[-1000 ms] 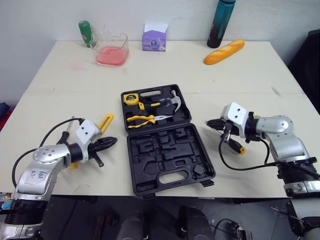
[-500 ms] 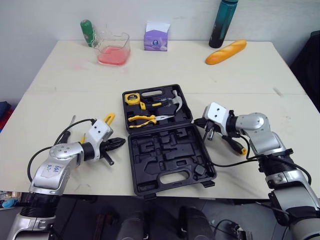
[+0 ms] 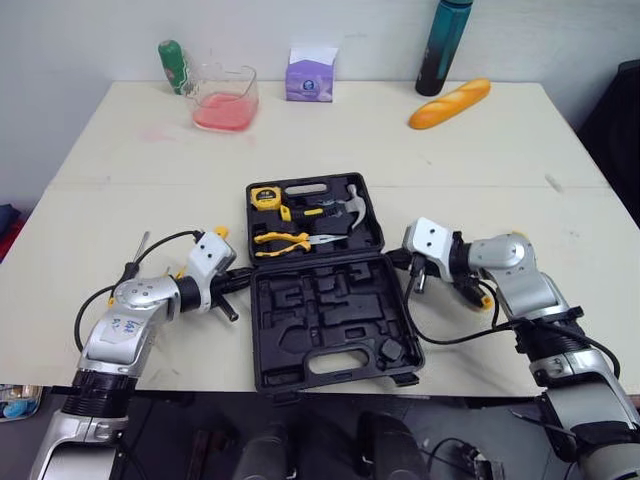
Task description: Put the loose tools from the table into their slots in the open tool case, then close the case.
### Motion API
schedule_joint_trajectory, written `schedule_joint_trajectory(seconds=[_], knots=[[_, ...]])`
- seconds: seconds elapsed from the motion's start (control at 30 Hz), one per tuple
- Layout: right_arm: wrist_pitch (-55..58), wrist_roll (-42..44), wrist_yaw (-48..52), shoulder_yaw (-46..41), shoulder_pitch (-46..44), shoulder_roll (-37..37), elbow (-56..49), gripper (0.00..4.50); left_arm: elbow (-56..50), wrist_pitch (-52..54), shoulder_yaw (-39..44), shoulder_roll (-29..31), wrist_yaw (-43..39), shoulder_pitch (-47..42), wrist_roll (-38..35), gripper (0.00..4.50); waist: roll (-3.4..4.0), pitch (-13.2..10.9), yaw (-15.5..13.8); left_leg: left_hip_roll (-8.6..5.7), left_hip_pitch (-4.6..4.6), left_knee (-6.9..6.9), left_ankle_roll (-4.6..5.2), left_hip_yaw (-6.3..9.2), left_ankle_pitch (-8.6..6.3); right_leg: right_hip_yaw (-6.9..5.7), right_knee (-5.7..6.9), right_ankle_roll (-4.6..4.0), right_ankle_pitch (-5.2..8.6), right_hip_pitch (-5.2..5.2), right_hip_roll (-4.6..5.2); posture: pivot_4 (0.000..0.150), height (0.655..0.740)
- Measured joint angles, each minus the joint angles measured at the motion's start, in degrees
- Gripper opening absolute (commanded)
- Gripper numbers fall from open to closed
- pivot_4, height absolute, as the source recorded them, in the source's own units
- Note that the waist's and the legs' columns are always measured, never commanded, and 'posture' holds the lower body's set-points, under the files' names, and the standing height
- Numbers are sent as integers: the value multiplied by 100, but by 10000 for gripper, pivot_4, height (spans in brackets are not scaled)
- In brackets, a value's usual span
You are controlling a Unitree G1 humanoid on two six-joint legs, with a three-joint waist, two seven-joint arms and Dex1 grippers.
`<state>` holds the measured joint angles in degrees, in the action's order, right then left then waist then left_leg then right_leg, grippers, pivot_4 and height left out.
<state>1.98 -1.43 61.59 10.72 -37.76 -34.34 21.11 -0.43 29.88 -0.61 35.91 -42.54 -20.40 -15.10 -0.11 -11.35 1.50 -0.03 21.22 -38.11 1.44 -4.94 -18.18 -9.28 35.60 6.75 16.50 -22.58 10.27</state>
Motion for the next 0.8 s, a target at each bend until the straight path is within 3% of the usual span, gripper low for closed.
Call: schedule_joint_trajectory(seconds=[0.4, 0.8], knots=[[961, 245, 93, -215, 1065, -307, -1720, 439, 200, -499, -145, 83, -463, -65, 278, 0, -1, 0, -23, -1, 1, 0, 0, 2, 0, -1, -3, 1, 0, 0, 1, 1500, 7400], [777, 151, -106, -184, 1030, -256, -1582, 439, 366, -681, -151, 13, -463, -136, 462, 0, -5, 3, -29, -1, -7, -6, 2, 2, 1, 0, 2, 3, -3, 10, 3, 1500, 7400]])
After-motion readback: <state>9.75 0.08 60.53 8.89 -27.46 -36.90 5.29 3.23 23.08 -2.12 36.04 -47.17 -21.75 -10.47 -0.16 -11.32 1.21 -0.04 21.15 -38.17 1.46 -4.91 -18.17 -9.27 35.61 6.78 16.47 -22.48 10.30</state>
